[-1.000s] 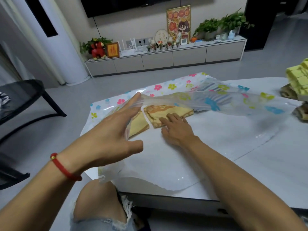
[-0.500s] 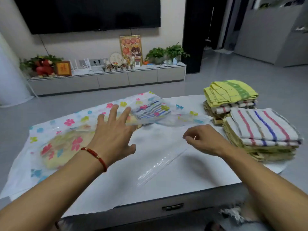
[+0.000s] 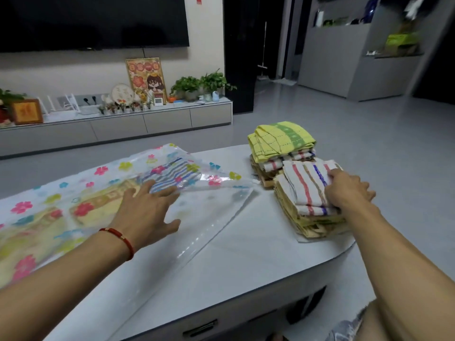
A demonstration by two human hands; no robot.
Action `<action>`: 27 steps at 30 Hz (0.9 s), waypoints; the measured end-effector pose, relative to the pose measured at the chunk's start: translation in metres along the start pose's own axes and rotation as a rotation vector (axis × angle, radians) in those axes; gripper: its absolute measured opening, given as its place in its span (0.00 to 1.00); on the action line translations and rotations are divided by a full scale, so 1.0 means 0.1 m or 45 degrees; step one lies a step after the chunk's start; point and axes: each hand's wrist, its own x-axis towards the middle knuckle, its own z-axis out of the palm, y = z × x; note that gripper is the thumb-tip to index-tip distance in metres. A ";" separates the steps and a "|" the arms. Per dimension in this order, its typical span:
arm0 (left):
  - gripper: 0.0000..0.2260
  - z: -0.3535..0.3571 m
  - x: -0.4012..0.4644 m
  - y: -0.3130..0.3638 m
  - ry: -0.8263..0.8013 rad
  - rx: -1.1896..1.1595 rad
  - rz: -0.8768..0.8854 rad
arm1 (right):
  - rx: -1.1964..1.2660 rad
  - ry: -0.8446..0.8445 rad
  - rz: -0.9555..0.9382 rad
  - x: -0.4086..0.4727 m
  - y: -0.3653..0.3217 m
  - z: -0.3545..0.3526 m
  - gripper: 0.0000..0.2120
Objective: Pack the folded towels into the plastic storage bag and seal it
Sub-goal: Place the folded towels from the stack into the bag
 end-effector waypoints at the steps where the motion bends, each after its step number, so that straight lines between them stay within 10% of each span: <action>1: 0.34 -0.04 0.02 -0.03 0.050 -0.005 -0.024 | 0.006 0.050 -0.015 0.03 0.00 -0.03 0.23; 17: 0.33 -0.51 0.26 -0.37 0.331 -0.210 -0.149 | 1.448 -0.975 -0.446 -0.56 -0.05 -0.64 0.16; 27: 0.36 -0.74 0.36 -0.72 0.376 -0.409 -0.104 | 1.000 -1.648 -0.788 -1.42 -1.66 0.23 0.22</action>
